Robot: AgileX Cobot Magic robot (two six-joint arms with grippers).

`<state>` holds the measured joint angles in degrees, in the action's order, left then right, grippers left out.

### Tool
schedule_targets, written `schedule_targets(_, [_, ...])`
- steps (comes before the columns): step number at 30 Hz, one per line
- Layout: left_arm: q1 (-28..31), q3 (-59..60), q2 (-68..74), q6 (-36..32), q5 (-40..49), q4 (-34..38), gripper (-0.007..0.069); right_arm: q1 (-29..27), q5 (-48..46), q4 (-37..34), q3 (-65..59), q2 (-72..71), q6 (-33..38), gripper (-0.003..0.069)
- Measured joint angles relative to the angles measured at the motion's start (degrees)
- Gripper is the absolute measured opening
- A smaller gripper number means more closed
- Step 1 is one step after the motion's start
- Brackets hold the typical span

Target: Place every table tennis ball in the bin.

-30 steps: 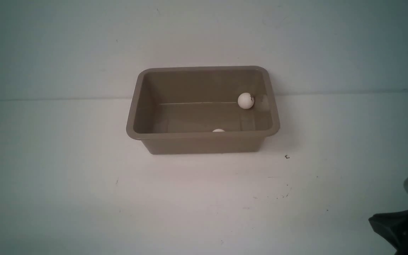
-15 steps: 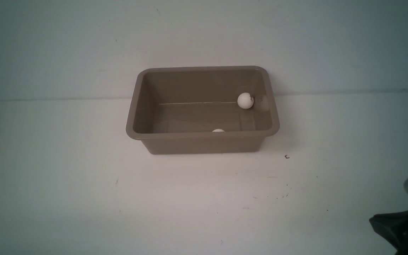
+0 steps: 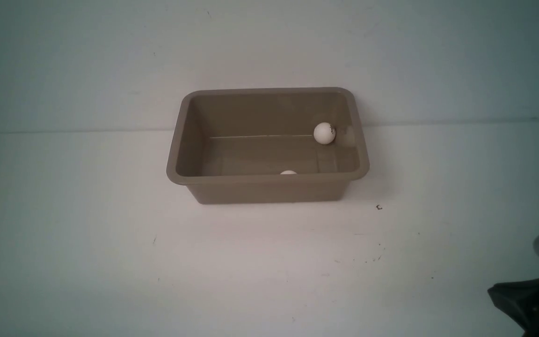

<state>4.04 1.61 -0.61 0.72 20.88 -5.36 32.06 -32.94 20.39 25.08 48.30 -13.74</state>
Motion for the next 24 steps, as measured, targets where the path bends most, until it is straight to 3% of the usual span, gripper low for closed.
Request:
schedule_targets(8, [0.0, 0.0, 0.0, 0.04, 0.0, 0.0, -0.0004, -2.22, 0.06, -0.43, 0.0, -1.19, 0.0, -0.0015])
schedule_targets(17, [0.0, 0.0, 0.0, 0.04, 0.0, 0.0, -0.0004, -26.78, 3.89, 1.17, -1.36, -16.91, 0.01, -0.0015])
schedule_targets(20, [0.0, 0.0, 0.0, 0.04, 0.0, 0.0, -0.0004, -31.84, 7.59, 3.51, -5.74, -23.5, -0.17, -0.0016])
schedule_targets(24, [0.0, 0.0, 0.0, 0.04, 0.01, 0.0, -0.0004, -34.21, 10.48, 3.86, -13.5, -31.63, -2.74, -0.0016])
